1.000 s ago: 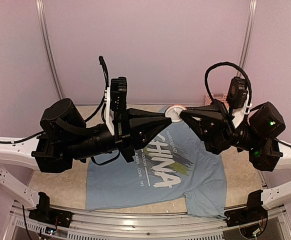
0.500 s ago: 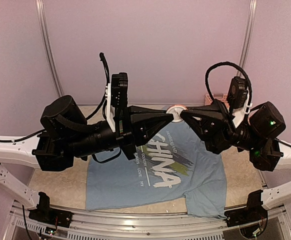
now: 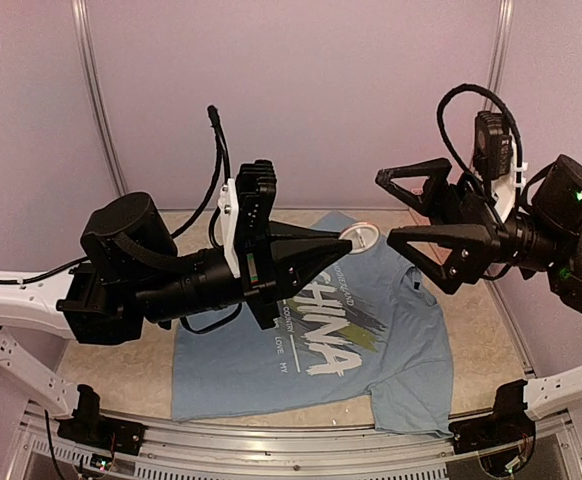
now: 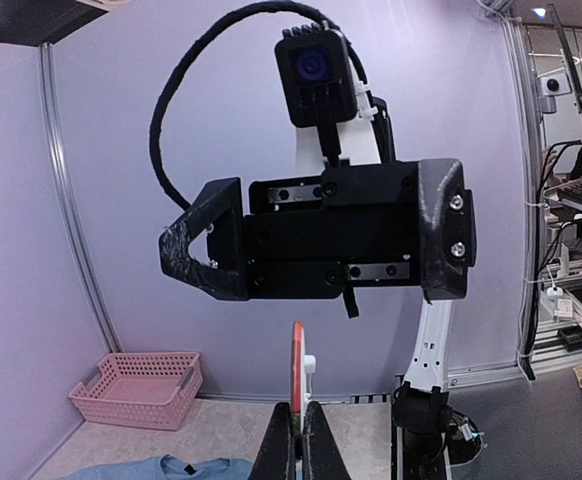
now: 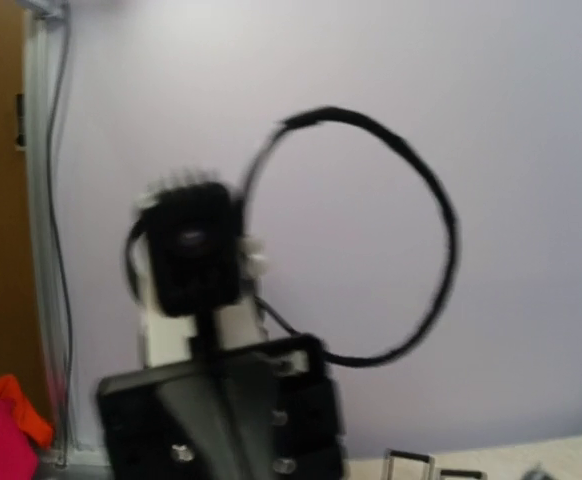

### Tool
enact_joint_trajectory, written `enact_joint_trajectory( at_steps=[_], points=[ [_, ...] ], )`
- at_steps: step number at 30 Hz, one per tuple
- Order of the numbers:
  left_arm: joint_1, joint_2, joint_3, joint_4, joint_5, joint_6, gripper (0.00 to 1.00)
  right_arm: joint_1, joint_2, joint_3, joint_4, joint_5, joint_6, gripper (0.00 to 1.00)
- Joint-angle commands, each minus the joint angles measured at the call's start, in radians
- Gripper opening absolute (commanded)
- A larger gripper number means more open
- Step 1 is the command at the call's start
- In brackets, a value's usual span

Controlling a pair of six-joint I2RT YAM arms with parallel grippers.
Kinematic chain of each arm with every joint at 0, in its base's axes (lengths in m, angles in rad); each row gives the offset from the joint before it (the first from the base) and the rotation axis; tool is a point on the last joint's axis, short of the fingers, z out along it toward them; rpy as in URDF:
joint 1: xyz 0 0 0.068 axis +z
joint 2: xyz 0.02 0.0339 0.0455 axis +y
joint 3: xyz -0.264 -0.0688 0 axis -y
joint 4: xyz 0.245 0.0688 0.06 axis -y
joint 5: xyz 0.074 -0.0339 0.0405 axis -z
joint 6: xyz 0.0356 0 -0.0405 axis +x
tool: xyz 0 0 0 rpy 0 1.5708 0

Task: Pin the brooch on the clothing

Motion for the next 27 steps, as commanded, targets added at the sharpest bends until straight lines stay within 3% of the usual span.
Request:
enact_joint_trajectory(
  at_steps=[1,7,11,15,24,27],
  points=[
    [-0.011,0.005,0.046,-0.034,-0.017,0.059,0.00,-0.004,0.049,0.094,-0.268,0.051,-0.014,0.87],
    [-0.016,0.011,0.056,-0.041,-0.006,0.061,0.00,-0.003,0.023,0.103,-0.274,-0.047,-0.034,0.72],
    [-0.018,0.019,0.069,-0.052,-0.005,0.064,0.00,-0.003,0.017,0.084,-0.256,-0.037,-0.039,0.54],
    [-0.022,0.025,0.078,-0.053,-0.003,0.066,0.00,-0.003,0.032,0.087,-0.265,-0.031,-0.043,0.51],
    [-0.049,0.032,0.094,-0.087,0.032,0.109,0.00,-0.004,0.021,0.061,-0.224,0.005,-0.034,0.25],
    [-0.053,0.036,0.098,-0.102,0.032,0.120,0.00,-0.003,0.013,0.059,-0.217,0.033,-0.022,0.21]
  ],
)
